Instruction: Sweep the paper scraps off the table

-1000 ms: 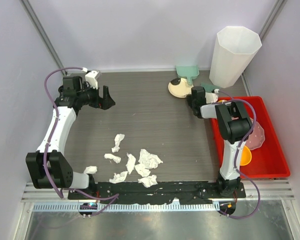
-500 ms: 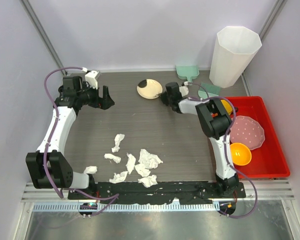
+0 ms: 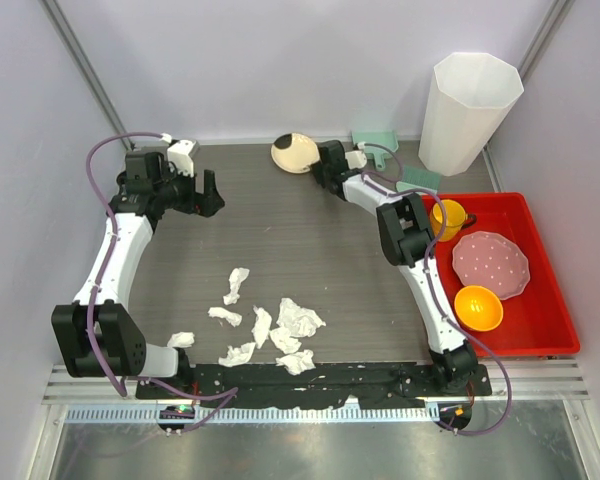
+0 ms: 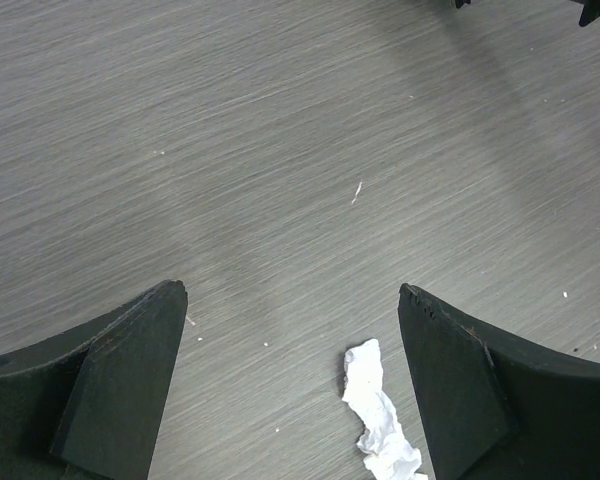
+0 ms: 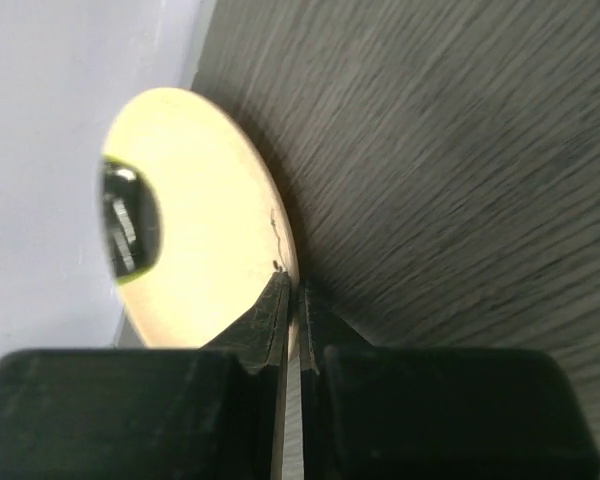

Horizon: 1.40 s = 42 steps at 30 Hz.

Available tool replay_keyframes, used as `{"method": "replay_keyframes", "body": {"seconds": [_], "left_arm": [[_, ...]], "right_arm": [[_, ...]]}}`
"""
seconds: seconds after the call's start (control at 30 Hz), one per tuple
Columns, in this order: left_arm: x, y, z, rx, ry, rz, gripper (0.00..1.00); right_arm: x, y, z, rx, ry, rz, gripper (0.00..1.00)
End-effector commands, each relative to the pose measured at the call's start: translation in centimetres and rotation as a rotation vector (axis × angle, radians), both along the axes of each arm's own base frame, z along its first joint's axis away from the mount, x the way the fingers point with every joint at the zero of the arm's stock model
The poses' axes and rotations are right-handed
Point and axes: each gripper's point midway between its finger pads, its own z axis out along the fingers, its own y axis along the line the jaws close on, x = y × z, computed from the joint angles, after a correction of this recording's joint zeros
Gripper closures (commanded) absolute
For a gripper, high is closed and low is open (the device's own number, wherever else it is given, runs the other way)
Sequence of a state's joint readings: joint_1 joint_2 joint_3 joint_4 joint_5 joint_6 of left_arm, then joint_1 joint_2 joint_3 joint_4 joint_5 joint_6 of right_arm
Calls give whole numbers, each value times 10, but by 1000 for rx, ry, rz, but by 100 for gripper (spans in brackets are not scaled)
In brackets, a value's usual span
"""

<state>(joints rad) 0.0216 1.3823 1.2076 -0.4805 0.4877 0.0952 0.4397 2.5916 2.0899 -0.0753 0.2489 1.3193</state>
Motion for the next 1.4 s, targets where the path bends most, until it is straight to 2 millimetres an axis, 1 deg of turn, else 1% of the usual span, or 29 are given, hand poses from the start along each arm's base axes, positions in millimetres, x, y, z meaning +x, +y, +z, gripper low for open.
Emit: {"method": "replay_keyframes", "body": {"seconds": [0.0,0.03,0.07,0.13,0.17,0.2,0.23,0.3,0.37,0.4,0.43,0.53,0.57,0.63,0.7,0.73,0.77,0.9,0.93,0.97,1.0,1.03,1.07,1.13,1.17,1.23,1.27,1.3,1.37], "left_arm": [[7,4,15,37,-80,3,10],[7,4,15,38,-81,1,10],[7,4,16,38,-82,-1,9],[6,4,15,38,-79,-1,9],[7,4,15,39,-79,-2,10],[6,3,16,37,-80,-2,10],[6,3,15,37,-79,-4,9],[5,2,16,34,-78,-9,10],[6,2,17,27,-78,-12,10],[5,1,17,25,-78,-13,9],[4,0,17,23,-76,-17,10],[4,-1,17,19,-73,-23,10],[4,-1,17,18,-73,-22,10],[4,-1,17,16,-71,-20,9],[4,0,17,16,-71,-18,9],[4,0,15,14,-67,-17,10],[4,0,15,15,-65,-15,10],[1,-1,15,11,-58,-16,10],[1,-1,16,12,-58,-18,10],[0,-1,17,10,-56,-17,10],[0,-1,17,9,-56,-13,10],[-1,-1,18,5,-55,-10,10],[-1,-2,18,3,-54,-10,10],[-1,-2,20,-1,-57,-6,10],[-1,-2,20,-3,-55,-2,10],[0,-1,21,-5,-56,4,10],[-1,-1,22,-7,-54,4,11],[-1,-1,22,-6,-54,4,11],[0,-1,22,-7,-51,4,11]], "right_arm": [[5,-3,1,0,17,-37,89],[3,-2,0,-6,19,-34,82],[4,-3,5,-12,10,-34,65],[3,-3,9,-39,-3,-10,52],[4,-3,15,-46,-20,0,43],[5,-2,30,-46,-49,15,39],[1,-3,28,-81,-54,43,37],[0,-1,61,-87,-119,76,27],[-9,-2,70,-155,-149,139,20],[-14,-1,99,-179,-197,171,18],[-21,-3,101,-216,-218,194,16],[-46,-9,139,-422,-323,297,14],[-54,-14,144,-536,-346,351,13],[-72,-29,162,-629,-362,384,13],[-84,-44,167,-778,-380,450,12],[-98,-51,173,-816,-394,478,12],[-103,-54,175,-851,-415,501,11],[-122,-98,164,-1021,-333,607,11],[-117,-117,170,-1048,-304,604,10],[-127,-130,147,-1068,-183,666,10],[-127,-143,142,-1079,-118,664,10],[-117,-167,156,-1090,-79,607,15],[-125,-185,147,-1101,18,608,22],[-125,-214,147,-1101,69,556,33],[-123,-239,148,-1090,90,506,35],[-126,-262,146,-1083,117,462,35],[-126,-283,144,-1077,139,429,35],[-123,-289,145,-1076,142,426,35],[-119,-300,128,-1106,199,460,35]]}}
